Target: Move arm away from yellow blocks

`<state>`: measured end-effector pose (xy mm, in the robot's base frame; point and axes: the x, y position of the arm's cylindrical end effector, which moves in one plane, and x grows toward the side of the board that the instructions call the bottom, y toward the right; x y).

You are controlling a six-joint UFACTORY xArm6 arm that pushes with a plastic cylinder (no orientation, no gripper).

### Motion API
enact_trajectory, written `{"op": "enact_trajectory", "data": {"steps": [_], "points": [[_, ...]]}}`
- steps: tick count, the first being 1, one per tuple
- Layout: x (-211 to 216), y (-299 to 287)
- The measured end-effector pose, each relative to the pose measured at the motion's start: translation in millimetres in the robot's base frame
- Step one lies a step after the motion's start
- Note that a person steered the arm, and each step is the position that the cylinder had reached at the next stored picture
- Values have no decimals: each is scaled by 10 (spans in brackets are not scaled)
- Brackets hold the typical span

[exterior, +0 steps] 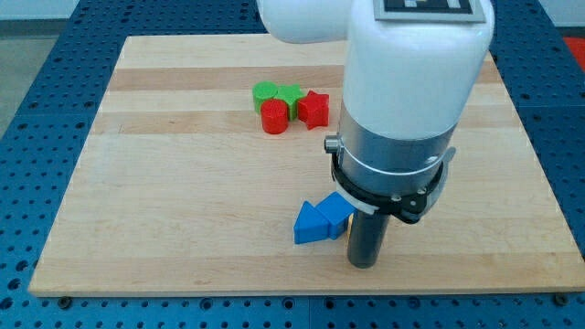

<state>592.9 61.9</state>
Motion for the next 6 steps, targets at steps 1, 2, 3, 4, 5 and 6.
{"op": "enact_trajectory", "data": {"steps": [1, 2, 3, 4, 5, 6], "points": [[0, 168], [0, 183], [-67, 183], [-92, 182], [-60, 480], [-50, 1268]]}}
